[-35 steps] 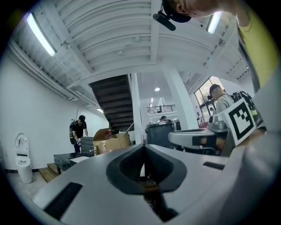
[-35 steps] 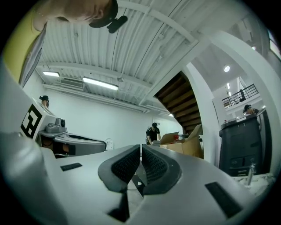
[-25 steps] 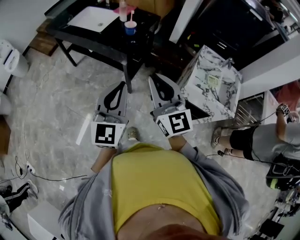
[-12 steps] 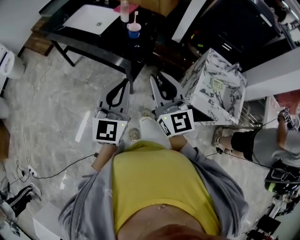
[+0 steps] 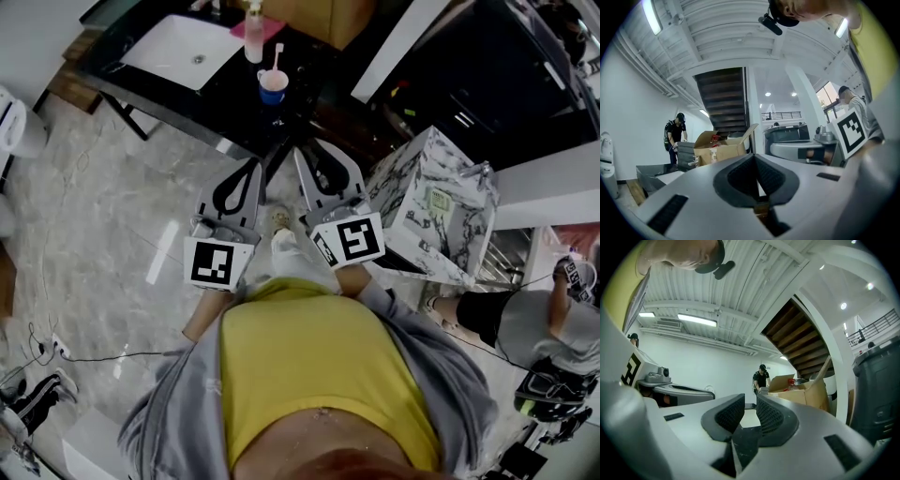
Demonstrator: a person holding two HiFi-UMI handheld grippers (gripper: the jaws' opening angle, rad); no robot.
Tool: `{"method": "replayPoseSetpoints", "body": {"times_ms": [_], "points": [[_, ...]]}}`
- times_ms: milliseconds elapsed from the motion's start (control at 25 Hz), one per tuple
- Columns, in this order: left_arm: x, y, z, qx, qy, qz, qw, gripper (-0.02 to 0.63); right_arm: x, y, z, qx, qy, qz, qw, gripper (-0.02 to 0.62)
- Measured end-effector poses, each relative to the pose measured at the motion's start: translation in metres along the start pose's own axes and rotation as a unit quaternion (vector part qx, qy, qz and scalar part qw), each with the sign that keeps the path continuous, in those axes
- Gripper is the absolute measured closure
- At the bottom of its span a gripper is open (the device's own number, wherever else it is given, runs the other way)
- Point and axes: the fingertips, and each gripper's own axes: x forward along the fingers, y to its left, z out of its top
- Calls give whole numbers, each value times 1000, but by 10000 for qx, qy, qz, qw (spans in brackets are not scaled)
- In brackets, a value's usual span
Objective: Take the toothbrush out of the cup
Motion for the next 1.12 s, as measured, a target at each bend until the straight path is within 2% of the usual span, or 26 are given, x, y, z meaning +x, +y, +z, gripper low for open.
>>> {"method": "replayPoseSetpoints", "body": {"times_ms": [240, 560, 840, 1120], "points": [[73, 37, 1, 18, -96, 184, 9998, 604, 64, -52, -14, -20, 20, 249, 9997, 503], [146, 82, -11, 103, 72, 625, 9980, 603, 137, -110, -42, 83, 113, 694, 9975, 499], [174, 110, -20, 191, 215, 961, 9950, 603, 174, -144, -67, 189, 182, 907, 9955, 495], [188, 116, -33, 187, 395, 898, 9950, 603, 195, -146, -105, 297, 514, 1074, 9924, 488]]}}
